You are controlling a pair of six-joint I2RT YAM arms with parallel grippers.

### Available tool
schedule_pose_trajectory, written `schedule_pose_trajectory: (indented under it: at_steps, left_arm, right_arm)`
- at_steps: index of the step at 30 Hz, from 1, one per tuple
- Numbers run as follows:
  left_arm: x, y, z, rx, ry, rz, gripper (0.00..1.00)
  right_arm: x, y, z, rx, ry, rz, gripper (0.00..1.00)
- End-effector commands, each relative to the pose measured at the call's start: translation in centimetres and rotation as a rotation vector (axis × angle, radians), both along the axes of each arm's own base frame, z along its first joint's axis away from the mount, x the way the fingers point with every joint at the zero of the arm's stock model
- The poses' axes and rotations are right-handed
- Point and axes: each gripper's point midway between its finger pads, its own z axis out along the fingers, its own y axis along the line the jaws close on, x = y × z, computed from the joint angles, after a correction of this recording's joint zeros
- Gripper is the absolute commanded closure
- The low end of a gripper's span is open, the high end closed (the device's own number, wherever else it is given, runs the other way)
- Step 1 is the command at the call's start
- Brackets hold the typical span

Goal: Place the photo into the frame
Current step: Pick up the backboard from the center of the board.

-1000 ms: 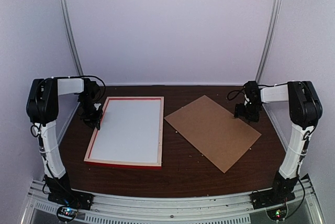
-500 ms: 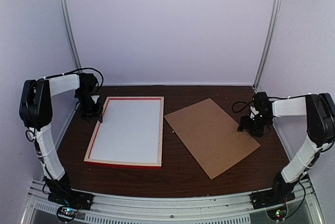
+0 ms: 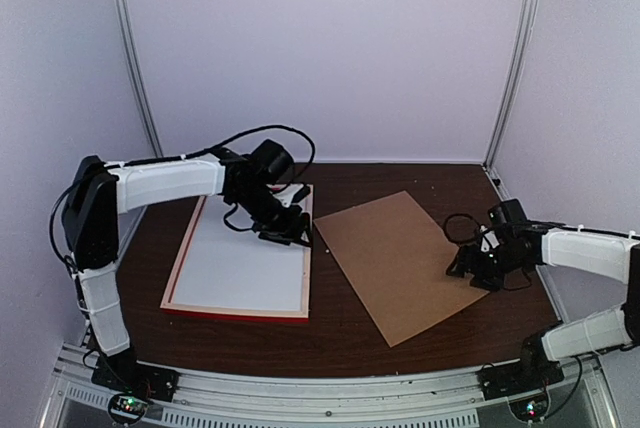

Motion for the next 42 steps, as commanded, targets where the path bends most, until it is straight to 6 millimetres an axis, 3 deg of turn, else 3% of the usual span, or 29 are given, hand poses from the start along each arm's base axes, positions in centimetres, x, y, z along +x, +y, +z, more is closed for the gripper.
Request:
schedule_pose_trajectory:
  at_steps: [1, 4, 8, 14, 19, 32, 42]
  left_arm:
    - [-1.1, -6.9, -0.2, -0.098, 0.016, -0.005, 0.34]
    - [-2.1, -8.9, -2.3, -0.074, 0.042, 0.012, 0.34]
    - [-2.8, -10.4, -4.0, -0.082, 0.076, 0.041, 0.34]
    - [-2.8, -11.6, -5.9, -0.096, 0.116, 0.093, 0.34]
    - [-3.0, -12.7, -7.2, -0.123, 0.165, 0.120, 0.34]
    - [-3.4, -14.4, -9.3, -0.157, 0.212, 0.166, 0.35]
    - [-3.0, -14.9, -9.3, -0.170, 0.196, 0.157, 0.35]
  right_arm:
    - [1.6, -2.2, 3.0, -0.144, -0.092, -0.015, 0.22]
    - [3.3, -3.2, 4.0, -0.240, -0.101, 0.008, 0.19]
    - [5.8, -3.6, 3.9, -0.285, -0.084, 0.042, 0.18]
    - [8.7, -3.1, 2.5, -0.275, -0.047, 0.081, 0.18]
    - [9.6, -2.7, 1.0, -0.245, -0.014, 0.107, 0.18]
    - [8.3, -1.9, -2.0, -0.095, 0.067, 0.137, 0.21]
    - [4.5, 1.4, -0.5, 0.140, 0.035, 0.176, 0.29]
